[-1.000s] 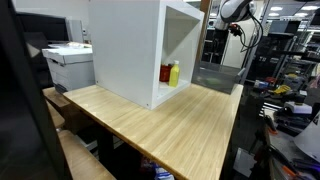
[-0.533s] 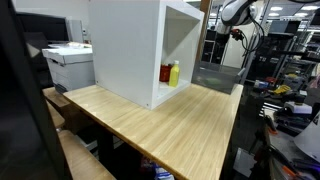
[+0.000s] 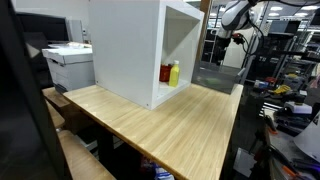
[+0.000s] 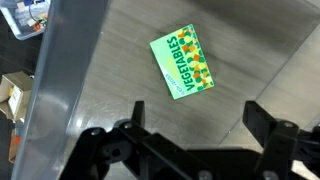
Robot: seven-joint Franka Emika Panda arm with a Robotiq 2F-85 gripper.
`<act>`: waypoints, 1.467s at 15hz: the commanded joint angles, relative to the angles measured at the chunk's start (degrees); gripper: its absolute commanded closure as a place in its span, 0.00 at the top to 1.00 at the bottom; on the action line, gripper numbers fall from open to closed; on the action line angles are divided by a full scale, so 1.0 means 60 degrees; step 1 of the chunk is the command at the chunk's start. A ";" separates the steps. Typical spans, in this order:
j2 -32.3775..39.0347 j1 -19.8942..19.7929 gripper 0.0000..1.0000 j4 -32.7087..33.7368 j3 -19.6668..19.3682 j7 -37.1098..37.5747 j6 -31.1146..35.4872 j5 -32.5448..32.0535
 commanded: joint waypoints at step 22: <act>0.0965 -0.0393 1.00 -0.0179 0.0230 -0.3617 0.0958 -0.0115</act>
